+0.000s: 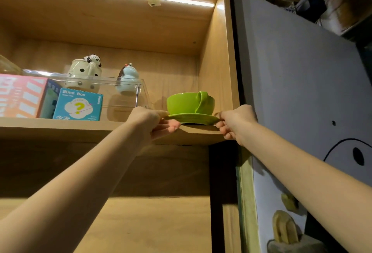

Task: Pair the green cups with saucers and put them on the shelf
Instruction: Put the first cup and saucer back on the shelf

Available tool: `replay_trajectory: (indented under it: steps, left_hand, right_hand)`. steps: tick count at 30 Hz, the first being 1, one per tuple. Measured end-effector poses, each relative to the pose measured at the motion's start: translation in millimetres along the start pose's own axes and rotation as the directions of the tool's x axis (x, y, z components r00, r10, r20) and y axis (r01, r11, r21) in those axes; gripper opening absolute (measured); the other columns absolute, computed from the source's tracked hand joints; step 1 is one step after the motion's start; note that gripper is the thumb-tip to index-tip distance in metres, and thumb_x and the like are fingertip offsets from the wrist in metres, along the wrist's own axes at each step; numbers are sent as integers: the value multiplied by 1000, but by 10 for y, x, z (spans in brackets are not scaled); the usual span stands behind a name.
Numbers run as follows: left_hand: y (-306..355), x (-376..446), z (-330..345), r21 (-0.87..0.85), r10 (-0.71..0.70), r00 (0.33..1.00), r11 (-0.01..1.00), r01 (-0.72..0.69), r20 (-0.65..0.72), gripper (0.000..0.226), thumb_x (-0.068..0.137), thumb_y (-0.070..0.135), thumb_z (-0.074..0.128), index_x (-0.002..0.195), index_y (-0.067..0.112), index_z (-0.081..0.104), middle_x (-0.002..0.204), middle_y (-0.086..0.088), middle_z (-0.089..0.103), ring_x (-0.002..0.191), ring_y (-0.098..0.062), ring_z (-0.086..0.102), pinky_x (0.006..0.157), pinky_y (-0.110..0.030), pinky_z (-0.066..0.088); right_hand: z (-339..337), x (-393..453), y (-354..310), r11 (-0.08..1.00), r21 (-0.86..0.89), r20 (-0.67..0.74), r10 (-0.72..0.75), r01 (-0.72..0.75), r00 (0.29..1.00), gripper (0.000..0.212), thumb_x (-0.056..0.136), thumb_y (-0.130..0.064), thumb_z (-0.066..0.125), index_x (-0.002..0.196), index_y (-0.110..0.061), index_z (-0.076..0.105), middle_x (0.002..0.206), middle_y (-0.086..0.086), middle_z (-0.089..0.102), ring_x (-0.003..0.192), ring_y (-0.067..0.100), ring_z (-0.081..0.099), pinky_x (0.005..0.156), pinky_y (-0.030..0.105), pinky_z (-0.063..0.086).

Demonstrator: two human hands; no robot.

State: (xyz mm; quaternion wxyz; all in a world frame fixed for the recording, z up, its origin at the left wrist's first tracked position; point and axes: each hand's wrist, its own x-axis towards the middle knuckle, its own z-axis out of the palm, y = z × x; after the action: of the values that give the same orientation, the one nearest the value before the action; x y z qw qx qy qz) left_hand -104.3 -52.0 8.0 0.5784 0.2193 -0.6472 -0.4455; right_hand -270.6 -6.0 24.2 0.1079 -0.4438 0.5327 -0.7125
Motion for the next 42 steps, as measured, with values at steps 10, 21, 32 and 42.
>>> replay_trajectory:
  steps: [10,21,32,42]
  left_hand:
    - [-388,-275,-72,785,729,680,375,-493,79,44,88,24,43,131,15,46,128,-5,56,113,-13,53,98,-24,37]
    - [-691,-132,12,945,687,693,30,-325,217,76,76,52,16,144,21,9,153,4,20,142,-12,9,114,-38,-4]
    - [-691,-110,49,953,687,691,-7,-303,224,75,76,48,26,144,19,18,151,-1,32,142,-18,21,113,-36,-1]
    - [-411,-215,11,952,387,874,-34,-305,294,82,85,45,40,144,19,-11,156,0,-12,143,-14,-13,116,-38,-5]
  right_hand:
    - [-217,-351,426,679,-333,149,-647,654,747,40,99,-18,33,137,-17,42,137,-1,50,128,10,42,101,18,30]
    - [-141,-228,700,391,-644,363,-601,658,712,65,86,-44,13,148,-27,5,158,-11,9,140,-5,-1,117,30,-11]
    - [-88,-175,671,317,-735,334,-601,600,726,54,95,-34,22,148,-22,14,157,-5,21,145,9,11,120,38,-5]
    - [-216,-309,635,258,-761,442,-465,595,767,64,96,-33,28,147,-20,-8,159,-2,-10,145,10,-11,119,39,-8]
